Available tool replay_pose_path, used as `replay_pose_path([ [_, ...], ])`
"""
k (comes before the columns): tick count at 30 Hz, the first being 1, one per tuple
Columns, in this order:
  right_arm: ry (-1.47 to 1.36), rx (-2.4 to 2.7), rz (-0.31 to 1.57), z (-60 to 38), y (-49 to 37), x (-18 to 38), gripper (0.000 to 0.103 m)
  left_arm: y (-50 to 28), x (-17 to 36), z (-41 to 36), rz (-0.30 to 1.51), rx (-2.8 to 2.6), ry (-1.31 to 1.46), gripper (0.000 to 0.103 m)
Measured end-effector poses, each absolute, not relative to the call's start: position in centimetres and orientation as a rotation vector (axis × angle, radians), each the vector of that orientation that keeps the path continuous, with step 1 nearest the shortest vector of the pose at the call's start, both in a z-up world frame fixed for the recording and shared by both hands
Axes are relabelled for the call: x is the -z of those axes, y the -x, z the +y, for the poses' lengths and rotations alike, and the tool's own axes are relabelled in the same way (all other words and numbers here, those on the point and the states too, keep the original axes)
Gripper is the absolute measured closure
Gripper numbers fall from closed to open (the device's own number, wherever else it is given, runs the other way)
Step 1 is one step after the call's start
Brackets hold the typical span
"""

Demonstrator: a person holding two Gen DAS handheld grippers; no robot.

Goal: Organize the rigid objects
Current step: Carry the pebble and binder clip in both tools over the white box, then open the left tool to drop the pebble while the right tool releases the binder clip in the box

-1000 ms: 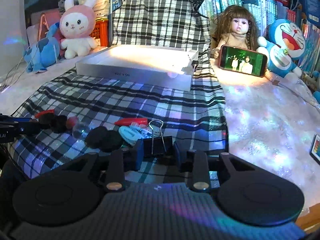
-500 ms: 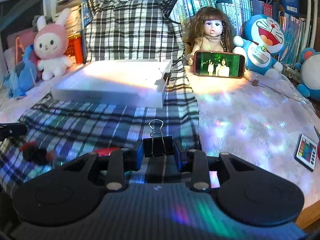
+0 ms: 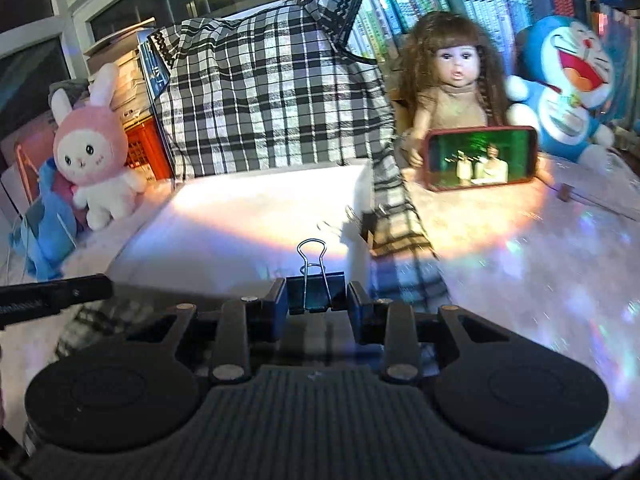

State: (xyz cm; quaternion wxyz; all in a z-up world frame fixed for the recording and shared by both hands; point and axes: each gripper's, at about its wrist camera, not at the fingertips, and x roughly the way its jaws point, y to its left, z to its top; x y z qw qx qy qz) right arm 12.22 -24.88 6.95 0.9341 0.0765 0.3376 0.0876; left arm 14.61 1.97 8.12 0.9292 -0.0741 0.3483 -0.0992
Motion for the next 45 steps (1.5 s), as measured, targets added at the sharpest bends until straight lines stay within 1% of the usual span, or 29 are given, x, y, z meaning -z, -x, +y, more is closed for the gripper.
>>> replay_pose_path([
  [7, -0.179, -0.229, 0.776, -23.0, -19.0, -7.1, 0.066, -21.3, -7.0, 0.5, 0.779, 0.235, 0.162, 0.085],
  [14, -0.136, -0.207, 0.887, -21.2, -22.7, -4.8, 0.066, -25.2, -4.2, 0.4, 0.849, 0.195, 0.178, 0.085],
  [25, -0.104, -0.193, 0.925, -20.1, -23.0, -2.3, 0.066, -26.2, -1.3, -0.3, 0.868, 0.170, 0.123, 0.085],
  [45, -0.075, -0.190, 0.914, -19.8, -22.8, -1.9, 0.066, -26.1, -0.9, -0.4, 0.840, 0.174, 0.111, 0.085],
])
